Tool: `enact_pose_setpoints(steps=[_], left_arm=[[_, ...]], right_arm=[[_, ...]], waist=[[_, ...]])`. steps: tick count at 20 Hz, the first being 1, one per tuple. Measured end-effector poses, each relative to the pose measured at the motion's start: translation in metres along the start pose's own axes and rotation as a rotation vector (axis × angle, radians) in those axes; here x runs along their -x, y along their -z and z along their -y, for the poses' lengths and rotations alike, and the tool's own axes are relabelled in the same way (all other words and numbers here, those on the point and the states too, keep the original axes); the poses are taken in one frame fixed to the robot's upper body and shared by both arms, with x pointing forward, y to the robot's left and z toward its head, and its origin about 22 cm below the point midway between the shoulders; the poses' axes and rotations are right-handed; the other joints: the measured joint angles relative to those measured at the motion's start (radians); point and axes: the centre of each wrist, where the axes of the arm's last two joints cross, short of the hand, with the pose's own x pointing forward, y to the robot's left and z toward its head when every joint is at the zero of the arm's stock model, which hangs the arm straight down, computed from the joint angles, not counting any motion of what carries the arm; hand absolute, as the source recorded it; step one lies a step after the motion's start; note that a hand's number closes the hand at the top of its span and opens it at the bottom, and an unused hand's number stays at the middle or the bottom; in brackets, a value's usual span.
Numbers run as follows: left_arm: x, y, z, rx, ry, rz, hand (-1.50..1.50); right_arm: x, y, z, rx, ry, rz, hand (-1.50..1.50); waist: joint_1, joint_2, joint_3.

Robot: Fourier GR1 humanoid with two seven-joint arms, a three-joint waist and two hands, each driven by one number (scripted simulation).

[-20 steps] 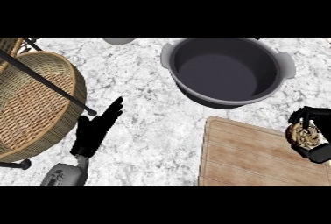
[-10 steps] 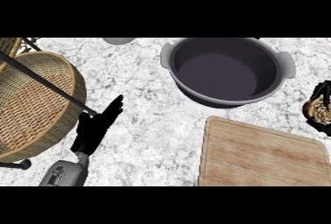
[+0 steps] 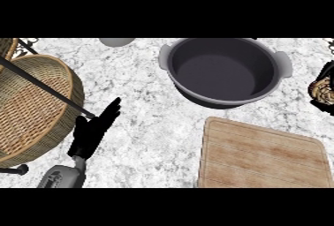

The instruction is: Pick the cupcake from the cutting board and place it in the pot

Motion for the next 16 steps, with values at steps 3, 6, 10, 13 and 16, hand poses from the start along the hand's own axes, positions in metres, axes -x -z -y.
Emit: enact_pose_setpoints(steps=[3, 6, 10, 13, 16], left_arm=[[-0.001, -0.004, -0.002, -0.005, 0.000, -0.004, 0.00], [0.004, -0.005, -0.002, -0.009, -0.007, -0.010, 0.00], [0.008, -0.008, -0.007, -0.019, -0.010, -0.016, 0.00], [0.009, -0.007, -0.004, -0.024, -0.018, -0.022, 0.00], [0.013, -0.004, -0.004, -0.032, -0.016, -0.021, 0.00]], right_arm=[[-0.011, 0.023, 0.004, -0.019, -0.041, 0.029, 1.50], [-0.027, 0.051, 0.009, -0.039, -0.080, 0.058, 1.50], [-0.051, 0.093, -0.002, -0.095, -0.115, 0.089, 1.50], [-0.069, 0.122, -0.019, -0.160, -0.148, 0.100, 1.50], [-0.088, 0.148, -0.036, -0.212, -0.193, 0.108, 1.50]], waist=[[-0.005, -0.003, -0.001], [-0.013, -0.005, -0.002], [-0.022, -0.009, -0.004], [-0.029, -0.011, -0.004], [-0.033, -0.012, -0.005]])
